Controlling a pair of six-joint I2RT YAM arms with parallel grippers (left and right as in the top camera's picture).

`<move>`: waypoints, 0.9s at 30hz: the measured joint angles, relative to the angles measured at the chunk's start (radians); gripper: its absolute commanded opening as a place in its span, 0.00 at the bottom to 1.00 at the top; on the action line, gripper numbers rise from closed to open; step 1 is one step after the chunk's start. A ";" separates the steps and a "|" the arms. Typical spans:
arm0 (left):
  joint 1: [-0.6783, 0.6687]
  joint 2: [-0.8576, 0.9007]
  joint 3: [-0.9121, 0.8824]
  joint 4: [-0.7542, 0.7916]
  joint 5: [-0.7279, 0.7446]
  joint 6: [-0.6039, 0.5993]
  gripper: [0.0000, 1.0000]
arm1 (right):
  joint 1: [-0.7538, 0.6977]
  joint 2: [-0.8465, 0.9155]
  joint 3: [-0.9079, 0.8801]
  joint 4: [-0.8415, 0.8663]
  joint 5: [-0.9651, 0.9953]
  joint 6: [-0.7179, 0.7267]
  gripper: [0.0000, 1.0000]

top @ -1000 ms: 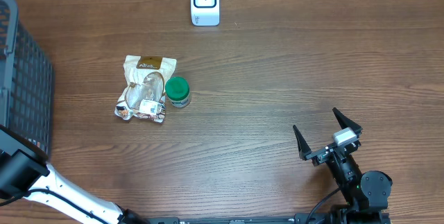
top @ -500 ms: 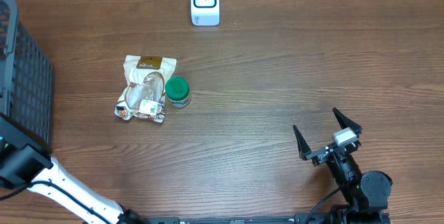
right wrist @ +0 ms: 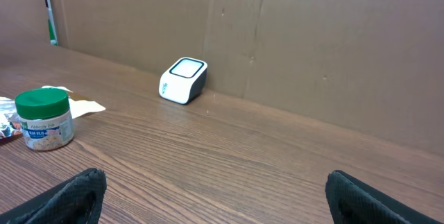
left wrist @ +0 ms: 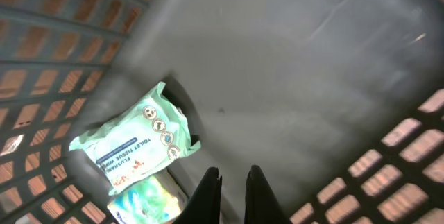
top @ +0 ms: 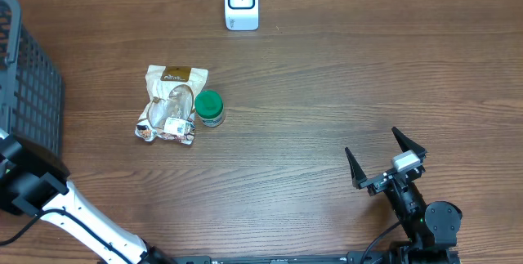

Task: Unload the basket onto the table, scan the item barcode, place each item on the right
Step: 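Lower the left gripper into the basket toward the green tissue pack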

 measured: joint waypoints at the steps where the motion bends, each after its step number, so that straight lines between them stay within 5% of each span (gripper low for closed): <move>1: -0.002 0.000 0.026 -0.016 0.005 -0.015 0.04 | 0.000 0.000 0.000 0.000 0.000 0.000 1.00; 8: -0.006 0.000 0.223 -0.113 0.081 -0.073 0.08 | 0.000 0.000 0.000 0.000 0.000 0.000 1.00; 10: -0.006 0.000 0.254 -0.128 0.089 -0.082 0.63 | 0.000 0.000 0.000 0.000 0.000 0.000 1.00; 11: -0.006 0.000 0.264 -0.149 0.081 -0.084 0.80 | 0.000 0.000 0.000 0.000 0.000 0.000 1.00; 13: -0.004 0.000 0.262 -0.172 0.058 -0.087 0.87 | 0.000 0.000 0.000 -0.001 0.000 0.000 1.00; 21: 0.095 0.000 -0.002 -0.181 -0.029 -0.103 0.87 | 0.000 0.000 0.000 -0.001 0.000 -0.001 1.00; 27: 0.156 0.001 -0.192 -0.039 -0.070 -0.093 0.88 | 0.000 0.000 0.000 0.000 0.000 0.000 1.00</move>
